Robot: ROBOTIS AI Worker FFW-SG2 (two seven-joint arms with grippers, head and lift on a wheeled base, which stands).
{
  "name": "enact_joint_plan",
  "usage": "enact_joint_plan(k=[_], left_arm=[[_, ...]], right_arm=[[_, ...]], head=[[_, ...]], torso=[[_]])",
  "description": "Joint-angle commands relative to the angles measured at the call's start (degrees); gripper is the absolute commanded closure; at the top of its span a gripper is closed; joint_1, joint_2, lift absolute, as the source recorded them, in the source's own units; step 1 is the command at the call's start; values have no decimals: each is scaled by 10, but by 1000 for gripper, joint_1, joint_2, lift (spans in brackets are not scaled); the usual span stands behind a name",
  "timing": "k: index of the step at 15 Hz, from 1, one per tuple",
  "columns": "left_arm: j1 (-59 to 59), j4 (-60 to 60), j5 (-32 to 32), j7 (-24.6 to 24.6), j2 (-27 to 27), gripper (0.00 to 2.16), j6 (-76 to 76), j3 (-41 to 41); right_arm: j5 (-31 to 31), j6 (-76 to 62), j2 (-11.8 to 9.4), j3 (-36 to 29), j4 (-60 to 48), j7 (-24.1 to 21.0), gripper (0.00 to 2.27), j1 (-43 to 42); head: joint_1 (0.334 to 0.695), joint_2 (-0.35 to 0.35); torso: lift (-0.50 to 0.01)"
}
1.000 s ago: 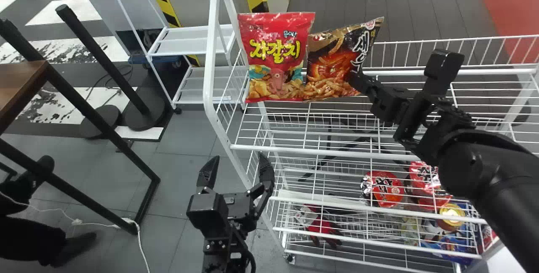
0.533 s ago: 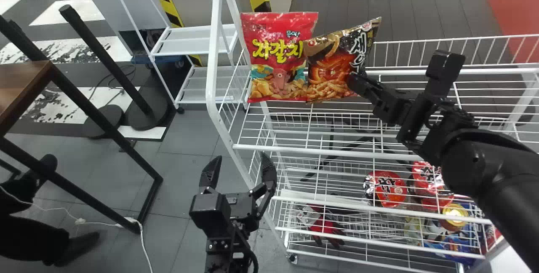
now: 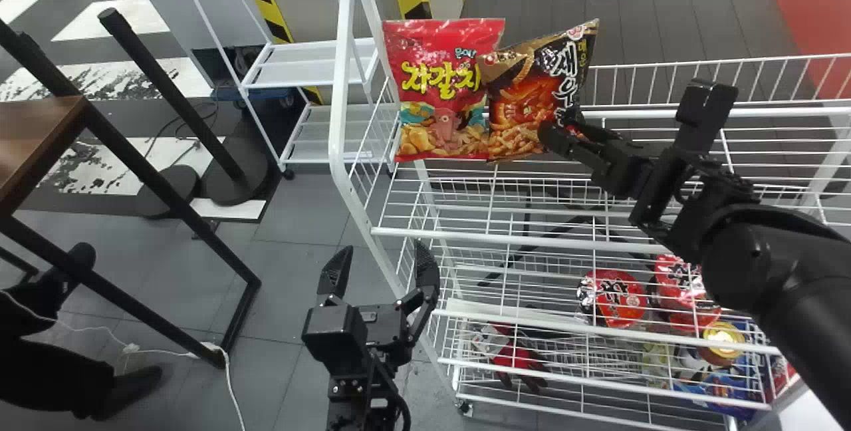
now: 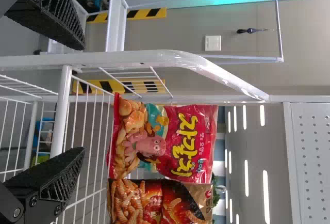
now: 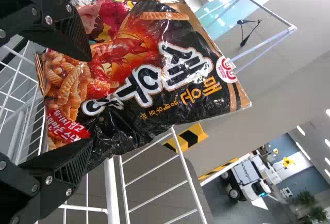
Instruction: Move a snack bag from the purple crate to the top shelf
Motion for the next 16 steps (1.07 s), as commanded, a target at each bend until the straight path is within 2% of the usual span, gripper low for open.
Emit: enact_joint_plan(k=[1,5,6,7,9,11,12,16], left_arm=[[0,-1,0,0,1,124,-1,0],[1,-2,1,0,1,124,-1,1],[1,-2,1,0,1,124,-3,1],[2,-3,1,-1,1,124,-6,2],[3,-3,1,-1,1,124,-8,3],[2,-3,1,-2,1,124,-8,1],[1,-3,0,-3,1,124,-8,-1],[2,-2,-1,-2,1,124,-6,-4]], right_arm=[[6,-1,1,-3,-15,-3,188,13],[53,13,1,-6,-124,-32,167,92],[75,25,1,-2,-181,-49,167,119],[124,48,1,8,-238,-80,167,150],[205,58,1,12,-334,-114,151,223],[241,36,-47,-1,-409,-142,144,297],[263,27,-57,-26,-442,-143,144,340],[268,-105,-72,-131,-469,-131,151,455]], head=[[695,278],[695,283],[695,287],[695,291],[695,302],[695,323],[695,322],[695,222]], torso=[[1],[1],[1],[1],[1],[1],[1],[1]])
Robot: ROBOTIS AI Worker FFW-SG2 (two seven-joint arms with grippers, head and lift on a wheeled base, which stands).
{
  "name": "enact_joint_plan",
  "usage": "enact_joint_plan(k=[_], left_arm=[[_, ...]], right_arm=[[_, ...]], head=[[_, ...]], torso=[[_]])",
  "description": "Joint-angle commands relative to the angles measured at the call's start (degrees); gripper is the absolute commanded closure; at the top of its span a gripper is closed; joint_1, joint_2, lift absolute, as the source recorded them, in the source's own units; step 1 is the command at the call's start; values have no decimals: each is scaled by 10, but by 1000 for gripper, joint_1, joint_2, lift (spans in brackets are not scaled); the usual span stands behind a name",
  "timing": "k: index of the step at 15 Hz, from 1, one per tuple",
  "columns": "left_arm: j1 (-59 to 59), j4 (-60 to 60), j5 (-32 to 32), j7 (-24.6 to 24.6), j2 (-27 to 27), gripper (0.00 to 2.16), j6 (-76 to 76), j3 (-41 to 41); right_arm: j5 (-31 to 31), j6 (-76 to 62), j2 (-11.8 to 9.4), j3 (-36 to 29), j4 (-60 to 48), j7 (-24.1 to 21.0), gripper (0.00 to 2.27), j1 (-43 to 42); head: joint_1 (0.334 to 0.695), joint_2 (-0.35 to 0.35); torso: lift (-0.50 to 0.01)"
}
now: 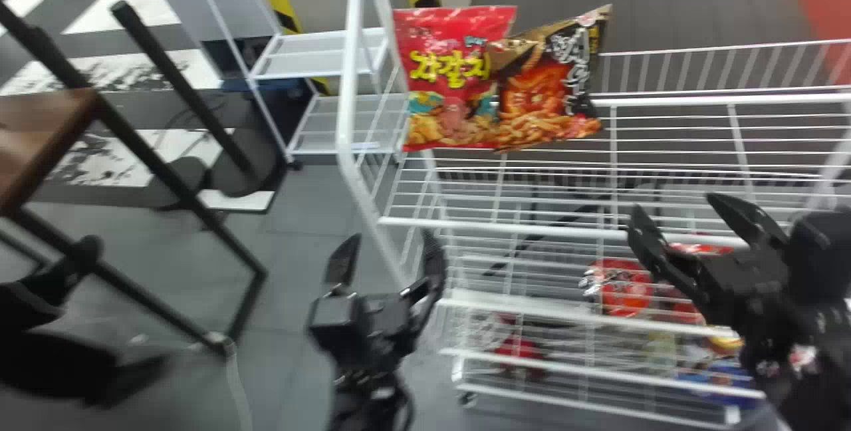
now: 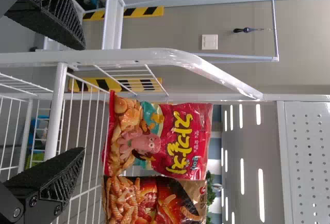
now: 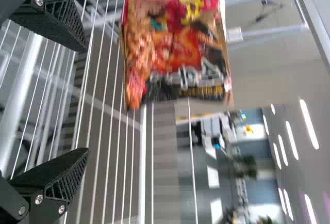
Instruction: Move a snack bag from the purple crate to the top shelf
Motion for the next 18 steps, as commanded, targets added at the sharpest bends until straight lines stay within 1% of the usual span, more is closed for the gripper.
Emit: enact_joint_plan(k=[1,2,4,5,6,7,10,13,18], left_arm=[[0,2,0,1,0,124,0,0],[0,2,0,1,-2,124,0,0],[2,3,-3,1,-4,124,0,-3],[3,2,-7,2,-4,124,0,-4],[5,0,-8,2,-4,124,0,-4],[7,-1,-11,2,-4,124,0,-5],[15,-4,-17,3,-4,124,0,-6],[22,-13,-22,3,-2,124,-4,-6],[22,-12,-20,2,5,124,-4,-5]], right_arm=[[2,-90,-7,-51,-2,18,154,54],[1,-131,-7,-65,3,31,157,72],[0,-192,-7,-77,12,31,157,98],[0,-224,-7,-77,12,37,157,111],[0,-256,-7,-78,12,48,164,120],[0,-259,-7,-78,10,48,164,123],[-2,-164,-5,-81,-40,38,167,138],[-2,-134,0,-81,-58,34,167,144],[1,-129,9,-79,-63,34,167,149]], head=[[695,197],[695,147],[695,116],[695,88],[695,79],[695,76],[695,73],[695,70],[695,78]], torso=[[1],[1],[1],[1],[1],[1],[1],[1],[1]])
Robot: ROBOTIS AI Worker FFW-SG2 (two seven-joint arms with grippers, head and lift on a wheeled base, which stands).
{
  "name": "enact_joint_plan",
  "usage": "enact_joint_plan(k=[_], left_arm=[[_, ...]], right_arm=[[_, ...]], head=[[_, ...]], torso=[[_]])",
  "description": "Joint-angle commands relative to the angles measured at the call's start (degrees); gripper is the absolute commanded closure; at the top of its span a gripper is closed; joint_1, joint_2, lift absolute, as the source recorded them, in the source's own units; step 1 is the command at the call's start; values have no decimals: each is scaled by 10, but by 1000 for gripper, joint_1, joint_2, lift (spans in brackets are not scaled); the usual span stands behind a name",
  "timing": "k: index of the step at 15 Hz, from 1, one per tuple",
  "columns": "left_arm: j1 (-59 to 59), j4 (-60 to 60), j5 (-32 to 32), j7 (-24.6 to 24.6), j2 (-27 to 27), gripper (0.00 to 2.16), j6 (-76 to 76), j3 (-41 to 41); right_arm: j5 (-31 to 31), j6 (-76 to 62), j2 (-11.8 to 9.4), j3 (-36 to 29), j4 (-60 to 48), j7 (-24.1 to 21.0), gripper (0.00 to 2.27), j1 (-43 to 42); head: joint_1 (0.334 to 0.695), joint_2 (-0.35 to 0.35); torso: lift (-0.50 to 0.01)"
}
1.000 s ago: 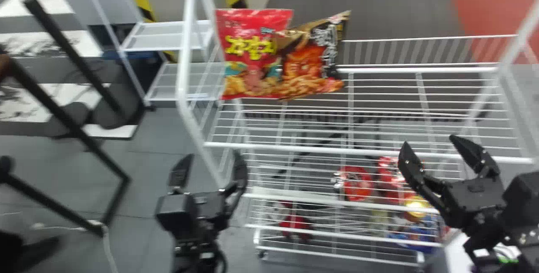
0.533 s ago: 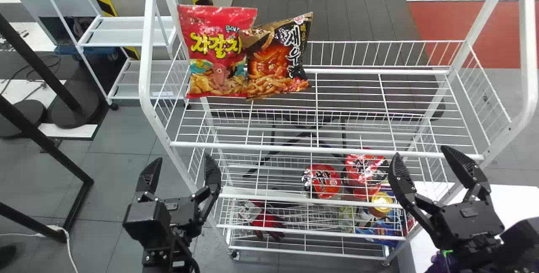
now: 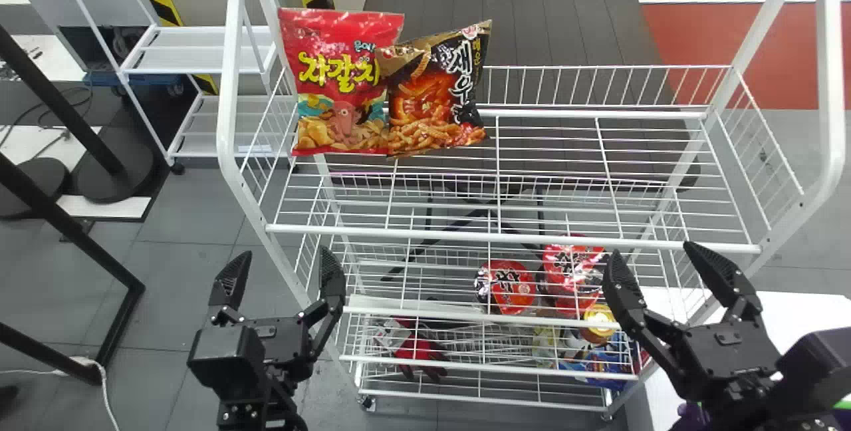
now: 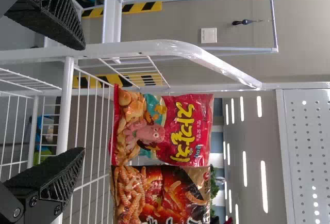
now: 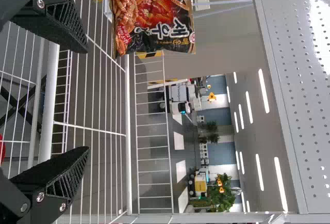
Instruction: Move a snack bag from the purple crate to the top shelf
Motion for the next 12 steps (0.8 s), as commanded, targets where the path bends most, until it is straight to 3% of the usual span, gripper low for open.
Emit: enact_joint_plan(k=[1,12], left_arm=[[-1,0,2,0,2,124,0,0],[-4,8,4,0,0,124,-2,2]], right_arm=[[1,3,3,4,0,0,167,0],[7,10,7,7,1,0,167,-2]], head=[[695,80],[695,100]], torso=[[1],[1]])
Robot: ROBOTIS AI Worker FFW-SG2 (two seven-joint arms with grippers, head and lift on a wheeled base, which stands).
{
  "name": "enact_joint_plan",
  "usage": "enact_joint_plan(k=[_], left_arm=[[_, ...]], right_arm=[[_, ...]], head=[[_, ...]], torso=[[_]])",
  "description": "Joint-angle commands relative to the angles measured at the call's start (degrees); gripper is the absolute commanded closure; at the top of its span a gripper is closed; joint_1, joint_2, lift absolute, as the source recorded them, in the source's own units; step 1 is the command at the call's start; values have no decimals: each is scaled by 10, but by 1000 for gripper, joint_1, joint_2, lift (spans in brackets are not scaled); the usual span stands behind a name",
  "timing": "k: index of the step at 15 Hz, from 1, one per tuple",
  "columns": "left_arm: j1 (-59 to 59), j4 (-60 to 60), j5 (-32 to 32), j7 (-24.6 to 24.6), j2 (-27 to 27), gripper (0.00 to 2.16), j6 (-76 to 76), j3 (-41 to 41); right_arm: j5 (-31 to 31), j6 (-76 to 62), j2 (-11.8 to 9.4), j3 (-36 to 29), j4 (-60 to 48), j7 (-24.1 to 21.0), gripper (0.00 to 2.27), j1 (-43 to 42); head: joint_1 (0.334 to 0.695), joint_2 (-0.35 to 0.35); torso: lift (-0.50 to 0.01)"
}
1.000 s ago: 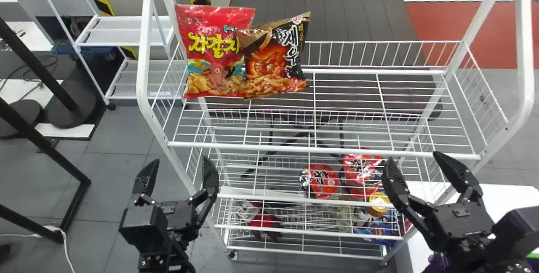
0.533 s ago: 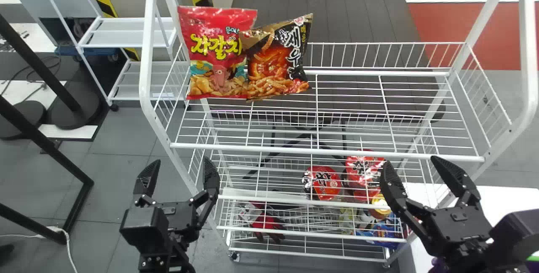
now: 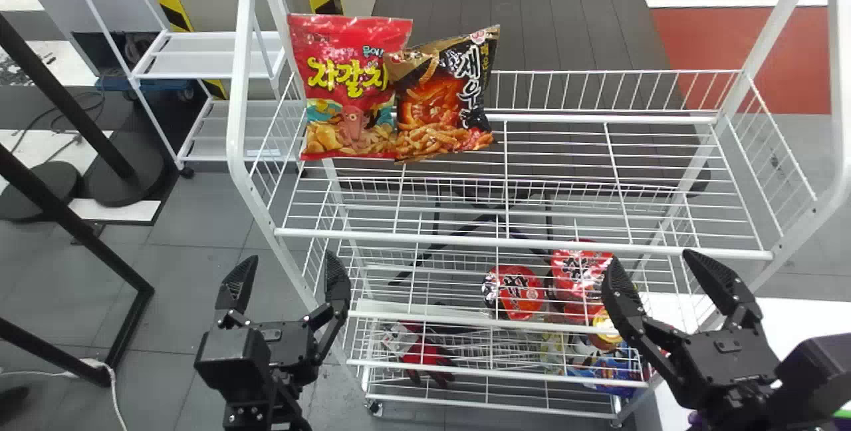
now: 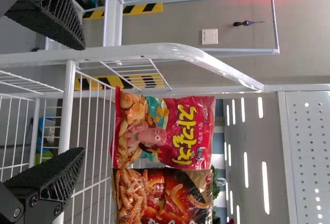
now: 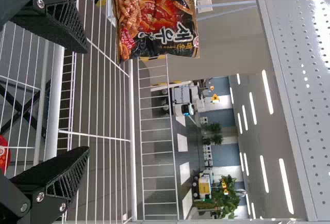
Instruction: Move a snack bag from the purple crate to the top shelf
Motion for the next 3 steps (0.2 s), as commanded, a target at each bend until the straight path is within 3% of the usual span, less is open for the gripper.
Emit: enact_joint_plan(k=[1,3], left_arm=[[-2,4,0,0,-1,124,-4,0],[-4,7,2,0,-1,124,-6,0]], right_arm=[[0,3,1,1,1,0,167,-1],[1,5,1,2,2,0,167,-2]], head=[[695,100],[695,101]], torso=[[1],[1]])
